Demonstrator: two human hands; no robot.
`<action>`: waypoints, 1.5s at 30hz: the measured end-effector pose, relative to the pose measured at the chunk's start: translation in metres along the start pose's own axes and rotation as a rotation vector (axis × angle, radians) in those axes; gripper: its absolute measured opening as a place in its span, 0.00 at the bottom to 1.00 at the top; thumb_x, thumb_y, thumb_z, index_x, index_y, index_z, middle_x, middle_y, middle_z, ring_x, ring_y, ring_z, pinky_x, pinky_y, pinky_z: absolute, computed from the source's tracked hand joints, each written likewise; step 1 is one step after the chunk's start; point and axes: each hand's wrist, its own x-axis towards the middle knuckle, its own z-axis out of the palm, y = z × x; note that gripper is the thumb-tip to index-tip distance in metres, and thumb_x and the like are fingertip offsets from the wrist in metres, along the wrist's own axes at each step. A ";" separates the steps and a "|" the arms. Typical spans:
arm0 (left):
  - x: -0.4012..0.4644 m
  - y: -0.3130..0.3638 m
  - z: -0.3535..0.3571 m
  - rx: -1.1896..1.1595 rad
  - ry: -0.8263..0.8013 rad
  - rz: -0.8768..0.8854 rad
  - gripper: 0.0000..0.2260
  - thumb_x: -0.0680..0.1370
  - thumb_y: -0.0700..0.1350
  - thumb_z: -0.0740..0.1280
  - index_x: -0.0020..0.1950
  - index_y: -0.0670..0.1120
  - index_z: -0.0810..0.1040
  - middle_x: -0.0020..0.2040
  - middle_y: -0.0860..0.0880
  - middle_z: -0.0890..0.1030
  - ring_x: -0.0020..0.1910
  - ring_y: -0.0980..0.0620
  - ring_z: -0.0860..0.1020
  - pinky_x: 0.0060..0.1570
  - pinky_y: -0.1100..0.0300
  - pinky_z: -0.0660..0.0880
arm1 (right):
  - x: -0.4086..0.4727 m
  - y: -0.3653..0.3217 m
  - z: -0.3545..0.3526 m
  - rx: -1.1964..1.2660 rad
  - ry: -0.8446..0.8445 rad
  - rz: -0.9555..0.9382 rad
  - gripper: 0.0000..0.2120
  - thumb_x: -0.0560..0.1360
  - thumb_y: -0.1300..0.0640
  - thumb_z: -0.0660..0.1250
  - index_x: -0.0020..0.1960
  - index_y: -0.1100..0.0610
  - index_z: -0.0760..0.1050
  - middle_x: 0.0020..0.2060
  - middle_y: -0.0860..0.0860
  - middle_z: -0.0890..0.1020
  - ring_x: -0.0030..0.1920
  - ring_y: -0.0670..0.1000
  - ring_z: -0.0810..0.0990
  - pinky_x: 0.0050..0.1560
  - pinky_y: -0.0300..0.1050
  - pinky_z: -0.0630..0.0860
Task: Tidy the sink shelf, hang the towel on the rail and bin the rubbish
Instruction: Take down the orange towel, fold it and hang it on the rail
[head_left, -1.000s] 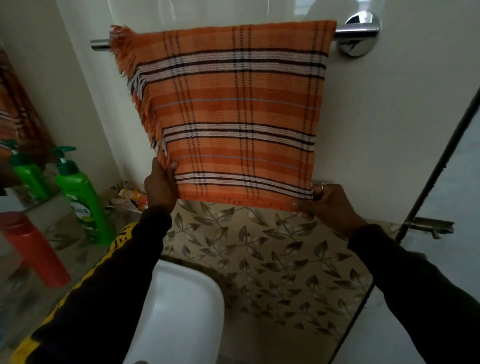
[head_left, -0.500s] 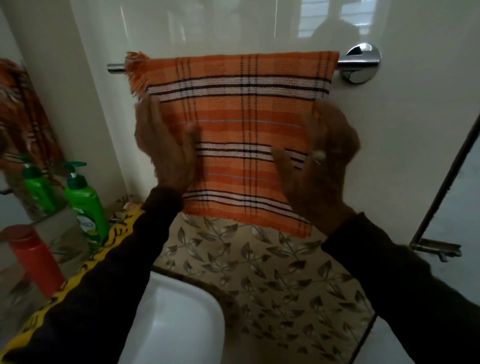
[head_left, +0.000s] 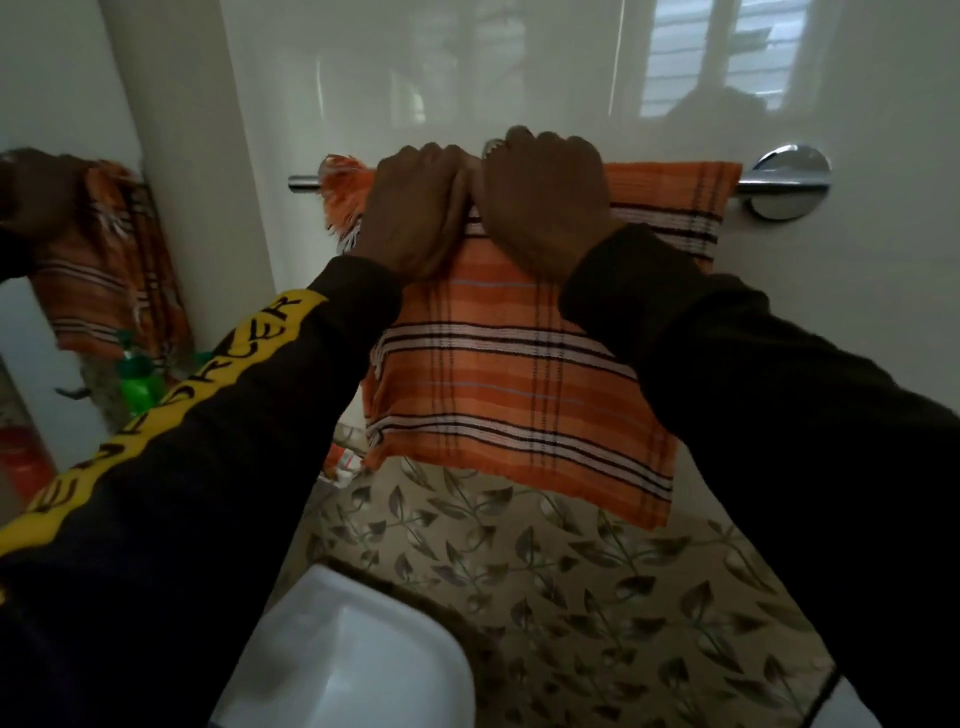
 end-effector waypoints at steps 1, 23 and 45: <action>0.001 -0.003 0.001 0.033 -0.016 -0.020 0.18 0.84 0.50 0.49 0.57 0.43 0.75 0.49 0.41 0.77 0.47 0.41 0.73 0.52 0.48 0.67 | -0.005 0.005 0.000 -0.011 0.043 -0.007 0.20 0.84 0.49 0.50 0.61 0.60 0.75 0.55 0.60 0.80 0.54 0.63 0.80 0.49 0.55 0.70; 0.005 -0.070 0.012 0.060 -0.029 -0.107 0.35 0.70 0.77 0.55 0.41 0.43 0.75 0.33 0.45 0.75 0.33 0.47 0.72 0.40 0.54 0.66 | -0.057 0.082 -0.020 -0.144 0.055 0.163 0.40 0.71 0.19 0.47 0.32 0.58 0.59 0.25 0.51 0.60 0.25 0.47 0.58 0.38 0.48 0.63; -0.036 -0.038 0.000 0.089 0.003 -0.069 0.37 0.79 0.67 0.48 0.79 0.42 0.55 0.79 0.40 0.57 0.79 0.40 0.51 0.76 0.42 0.45 | -0.077 0.075 -0.018 -0.228 0.089 0.130 0.53 0.75 0.21 0.42 0.75 0.67 0.62 0.74 0.69 0.66 0.75 0.69 0.62 0.77 0.69 0.51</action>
